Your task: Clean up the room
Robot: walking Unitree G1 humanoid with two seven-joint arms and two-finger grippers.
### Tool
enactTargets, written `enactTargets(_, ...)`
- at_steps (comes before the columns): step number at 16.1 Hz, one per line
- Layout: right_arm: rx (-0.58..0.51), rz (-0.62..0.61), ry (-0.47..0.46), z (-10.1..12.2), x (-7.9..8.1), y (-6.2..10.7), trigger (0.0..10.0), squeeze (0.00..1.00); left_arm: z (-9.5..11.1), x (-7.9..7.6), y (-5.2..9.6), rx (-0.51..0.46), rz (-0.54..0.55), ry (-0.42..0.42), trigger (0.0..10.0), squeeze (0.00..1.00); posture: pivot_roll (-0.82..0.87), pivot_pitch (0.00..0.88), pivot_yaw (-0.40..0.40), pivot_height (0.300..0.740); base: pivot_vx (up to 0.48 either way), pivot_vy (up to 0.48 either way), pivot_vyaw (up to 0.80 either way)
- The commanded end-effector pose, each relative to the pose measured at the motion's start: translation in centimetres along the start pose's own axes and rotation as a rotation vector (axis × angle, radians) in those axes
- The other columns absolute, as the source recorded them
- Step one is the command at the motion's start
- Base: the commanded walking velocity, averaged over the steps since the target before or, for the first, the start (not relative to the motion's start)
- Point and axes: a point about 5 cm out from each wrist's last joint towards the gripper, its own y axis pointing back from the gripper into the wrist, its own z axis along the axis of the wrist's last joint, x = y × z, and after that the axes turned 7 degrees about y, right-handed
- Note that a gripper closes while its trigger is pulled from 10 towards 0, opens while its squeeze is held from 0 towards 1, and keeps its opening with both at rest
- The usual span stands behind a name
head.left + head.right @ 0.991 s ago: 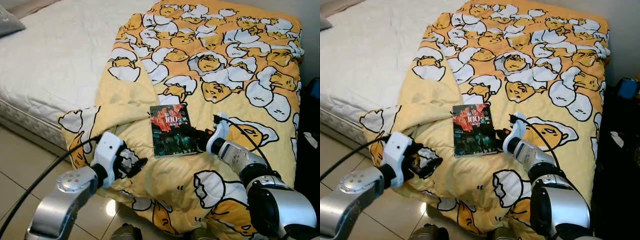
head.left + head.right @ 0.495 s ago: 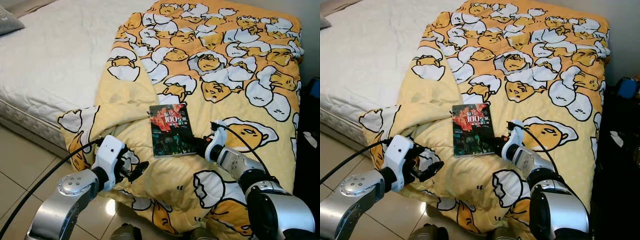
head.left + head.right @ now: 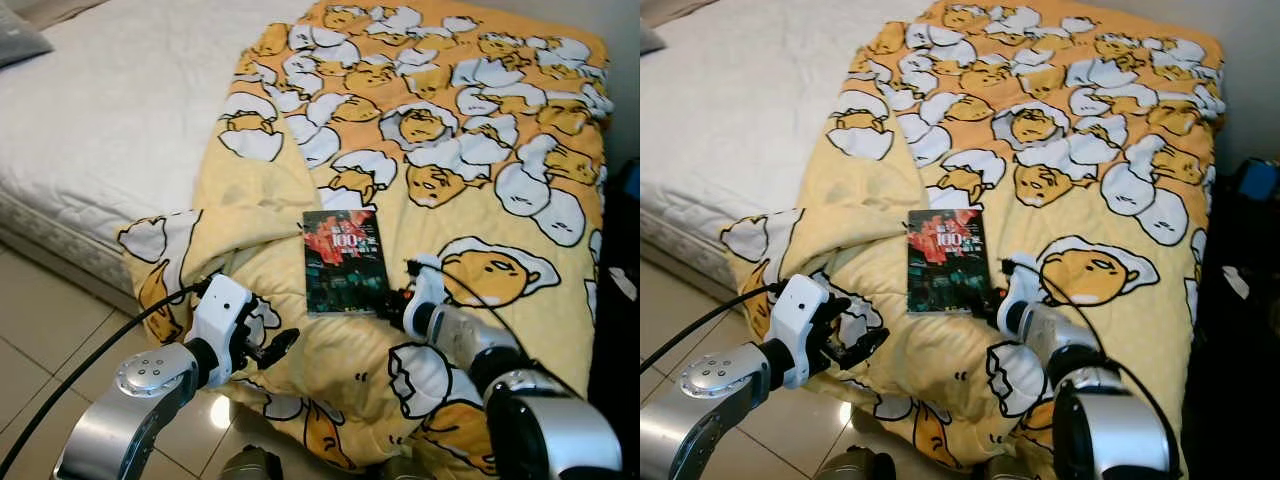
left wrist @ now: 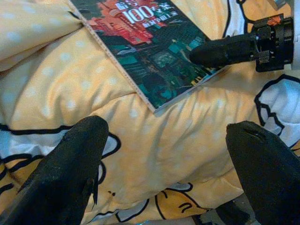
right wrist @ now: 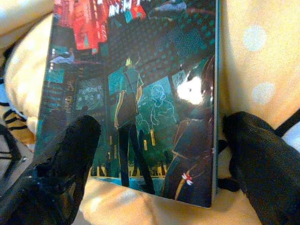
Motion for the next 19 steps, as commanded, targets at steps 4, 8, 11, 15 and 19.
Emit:
enactTargets(4, 0.002, 0.126, -0.225, -1.6, 1.1, -0.2, 10.0, 0.00, -0.1, 0.4, 0.2, 0.018, 0.014, -0.011, 10.0, 0.00, 0.06, 0.119, -0.009, 0.740, 0.000, 0.000, 0.00)
enactTargets(8, -0.098, 0.304, -0.346, 1.3, 2.8, -0.4, 10.0, 0.00, 0.1, 0.3, 0.0, 0.010, 0.011, -0.011, 10.0, 0.00, 0.05, 0.103, -0.009, 0.740, 0.000, 0.000, 0.00)
enactTargets(11, -0.135, 0.308, -0.409, 2.4, 3.0, -0.4, 10.0, 0.00, 0.2, 0.2, -0.2, 0.002, 0.010, -0.010, 10.0, 0.00, 0.06, 0.095, -0.012, 0.740, 0.000, 0.000, 0.00)
enactTargets(15, -0.153, 0.321, -0.451, 2.8, 3.5, -0.6, 10.0, 0.00, 0.3, 0.3, -0.2, -0.005, 0.014, -0.006, 10.0, 0.00, 0.06, 0.090, -0.017, 0.740, 0.000, 0.000, 0.00)
enactTargets(19, -0.042, 0.131, -0.364, 0.0, 4.1, -1.8, 10.0, 0.00, -0.1, 0.5, 0.2, 0.007, 0.031, 0.002, 10.0, 0.00, 0.07, 0.113, -0.015, 0.740, 0.000, 0.000, 0.00)
